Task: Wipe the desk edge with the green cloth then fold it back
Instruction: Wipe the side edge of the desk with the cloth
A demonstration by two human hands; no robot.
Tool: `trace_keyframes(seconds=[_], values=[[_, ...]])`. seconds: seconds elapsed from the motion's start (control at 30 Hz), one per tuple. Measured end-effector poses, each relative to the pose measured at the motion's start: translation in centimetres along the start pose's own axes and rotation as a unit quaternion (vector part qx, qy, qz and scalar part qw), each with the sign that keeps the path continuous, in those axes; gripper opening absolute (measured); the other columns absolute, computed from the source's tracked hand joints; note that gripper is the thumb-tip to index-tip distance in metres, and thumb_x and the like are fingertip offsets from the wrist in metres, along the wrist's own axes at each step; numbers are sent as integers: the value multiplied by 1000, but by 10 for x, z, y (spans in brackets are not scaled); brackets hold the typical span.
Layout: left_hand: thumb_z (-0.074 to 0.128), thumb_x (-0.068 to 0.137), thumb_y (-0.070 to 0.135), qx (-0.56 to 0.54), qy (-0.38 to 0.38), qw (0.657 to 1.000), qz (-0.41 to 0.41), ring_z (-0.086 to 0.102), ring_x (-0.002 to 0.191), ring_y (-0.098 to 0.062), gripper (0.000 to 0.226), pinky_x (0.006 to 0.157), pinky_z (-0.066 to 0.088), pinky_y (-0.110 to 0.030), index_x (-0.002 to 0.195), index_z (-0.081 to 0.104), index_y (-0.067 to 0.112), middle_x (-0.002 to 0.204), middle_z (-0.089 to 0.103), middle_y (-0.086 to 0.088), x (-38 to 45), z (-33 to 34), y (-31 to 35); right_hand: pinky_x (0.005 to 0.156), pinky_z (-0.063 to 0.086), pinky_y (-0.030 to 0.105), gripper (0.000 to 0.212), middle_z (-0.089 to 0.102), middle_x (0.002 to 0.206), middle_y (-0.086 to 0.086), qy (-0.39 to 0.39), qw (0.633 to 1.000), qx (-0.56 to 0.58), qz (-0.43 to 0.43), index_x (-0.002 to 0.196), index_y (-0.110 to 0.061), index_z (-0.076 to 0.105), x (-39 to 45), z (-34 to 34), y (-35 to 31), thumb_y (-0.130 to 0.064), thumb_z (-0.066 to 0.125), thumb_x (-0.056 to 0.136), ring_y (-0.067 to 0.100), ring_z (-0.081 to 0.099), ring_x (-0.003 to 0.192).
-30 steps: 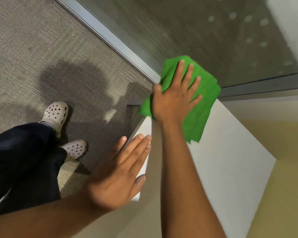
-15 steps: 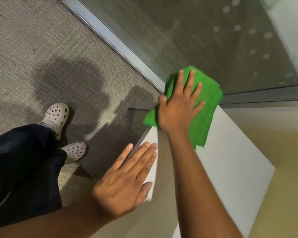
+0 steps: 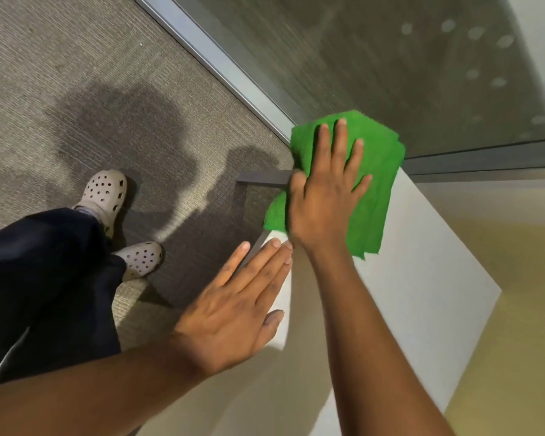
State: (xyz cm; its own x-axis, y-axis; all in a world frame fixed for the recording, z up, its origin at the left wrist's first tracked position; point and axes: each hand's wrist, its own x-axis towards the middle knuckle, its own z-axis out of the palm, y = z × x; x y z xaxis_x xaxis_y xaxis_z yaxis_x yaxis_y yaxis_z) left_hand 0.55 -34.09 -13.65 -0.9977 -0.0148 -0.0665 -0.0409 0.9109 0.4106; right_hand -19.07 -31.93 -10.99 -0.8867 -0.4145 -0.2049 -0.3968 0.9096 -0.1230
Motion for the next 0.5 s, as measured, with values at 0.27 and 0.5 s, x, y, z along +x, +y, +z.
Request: trace_keyframes(seconds=[0.27,0.5], values=[[48,103,48,-5,-9,1000,-2,18,165,-29,79,131,28,-56,165,30,2,178,20,-14,0,0,0,102,39,48,34,71,116,7,71,993,34,86,106,-22,62,93,-17,24,-49,46,94,34,61,116],[45,102,47,-6,-2,1000,1,18,165,-28,78,128,21,-54,164,31,1,177,22,-15,1,0,0,75,46,49,48,50,73,8,100,985,103,91,64,-23,40,84,-34,97,-51,40,103,27,48,75]])
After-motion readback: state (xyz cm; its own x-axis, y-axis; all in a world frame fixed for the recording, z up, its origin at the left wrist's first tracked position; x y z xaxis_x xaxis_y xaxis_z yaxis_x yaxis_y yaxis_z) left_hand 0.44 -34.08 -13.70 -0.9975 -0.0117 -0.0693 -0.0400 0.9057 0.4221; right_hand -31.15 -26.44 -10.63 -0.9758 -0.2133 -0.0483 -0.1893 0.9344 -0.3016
